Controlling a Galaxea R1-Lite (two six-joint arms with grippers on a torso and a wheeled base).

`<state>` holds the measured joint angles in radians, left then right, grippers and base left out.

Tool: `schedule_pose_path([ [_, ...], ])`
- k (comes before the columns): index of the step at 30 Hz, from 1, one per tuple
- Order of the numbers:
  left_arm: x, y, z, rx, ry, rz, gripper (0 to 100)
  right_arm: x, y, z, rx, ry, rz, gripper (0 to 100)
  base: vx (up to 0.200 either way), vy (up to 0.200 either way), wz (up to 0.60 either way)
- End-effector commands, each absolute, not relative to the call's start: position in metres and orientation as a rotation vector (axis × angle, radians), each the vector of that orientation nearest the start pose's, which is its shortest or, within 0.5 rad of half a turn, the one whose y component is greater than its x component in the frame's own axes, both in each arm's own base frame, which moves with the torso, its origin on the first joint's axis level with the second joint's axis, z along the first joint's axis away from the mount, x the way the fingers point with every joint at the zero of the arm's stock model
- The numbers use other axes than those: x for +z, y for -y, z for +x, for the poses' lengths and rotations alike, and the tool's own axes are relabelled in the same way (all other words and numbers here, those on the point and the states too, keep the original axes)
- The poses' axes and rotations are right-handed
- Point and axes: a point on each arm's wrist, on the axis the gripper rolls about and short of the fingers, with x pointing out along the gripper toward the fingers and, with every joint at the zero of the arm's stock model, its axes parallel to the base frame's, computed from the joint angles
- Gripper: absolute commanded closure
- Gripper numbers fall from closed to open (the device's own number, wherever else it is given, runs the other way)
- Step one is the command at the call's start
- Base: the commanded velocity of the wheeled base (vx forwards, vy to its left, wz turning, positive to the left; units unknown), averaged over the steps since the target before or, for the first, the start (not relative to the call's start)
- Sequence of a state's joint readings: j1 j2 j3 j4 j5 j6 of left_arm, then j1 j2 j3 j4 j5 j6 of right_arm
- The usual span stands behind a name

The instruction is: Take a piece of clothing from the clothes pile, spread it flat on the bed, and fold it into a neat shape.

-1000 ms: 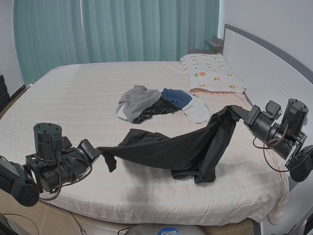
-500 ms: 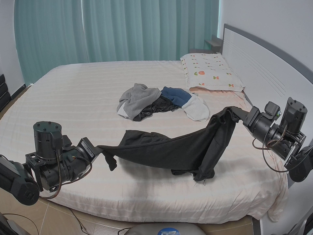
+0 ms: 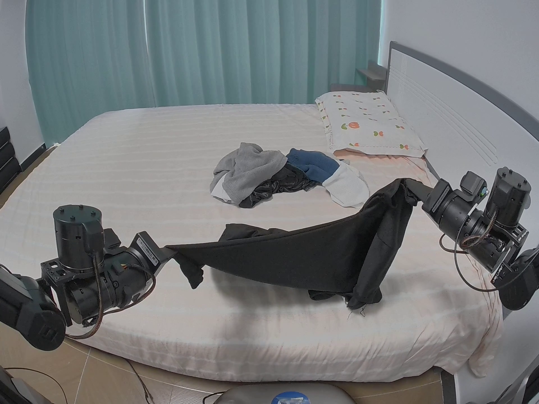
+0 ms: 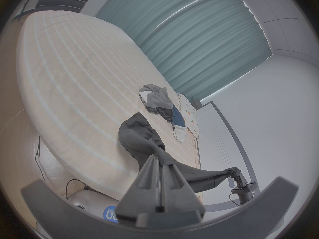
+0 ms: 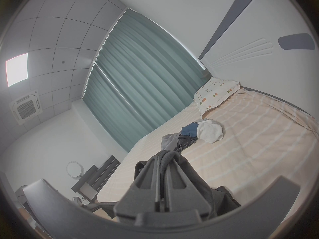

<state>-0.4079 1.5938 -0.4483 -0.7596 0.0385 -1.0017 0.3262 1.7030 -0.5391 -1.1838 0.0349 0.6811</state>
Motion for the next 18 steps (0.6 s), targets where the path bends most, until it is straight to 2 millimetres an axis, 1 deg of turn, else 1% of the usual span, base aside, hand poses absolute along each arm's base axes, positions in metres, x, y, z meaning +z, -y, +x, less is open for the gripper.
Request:
schedule_pose_path([
  [1, 0.135, 0.095, 0.222, -0.147, -0.516, -0.893, 100, 0.167, -0.091, 0.268, 0.342, -0.111, 0.674, 100, 0.000, 0.200, 0.00],
  [9, 0.137, 0.094, 0.221, -0.147, -0.505, -0.890, 100, 0.174, -0.092, 0.275, 0.249, -0.093, 0.673, 100, 0.000, 0.200, 0.00],
  [18, 0.145, 0.093, 0.217, -0.166, -0.478, -0.899, 100, 0.179, -0.094, 0.275, 0.271, -0.064, 0.689, 100, 0.000, 0.200, 0.00],
])
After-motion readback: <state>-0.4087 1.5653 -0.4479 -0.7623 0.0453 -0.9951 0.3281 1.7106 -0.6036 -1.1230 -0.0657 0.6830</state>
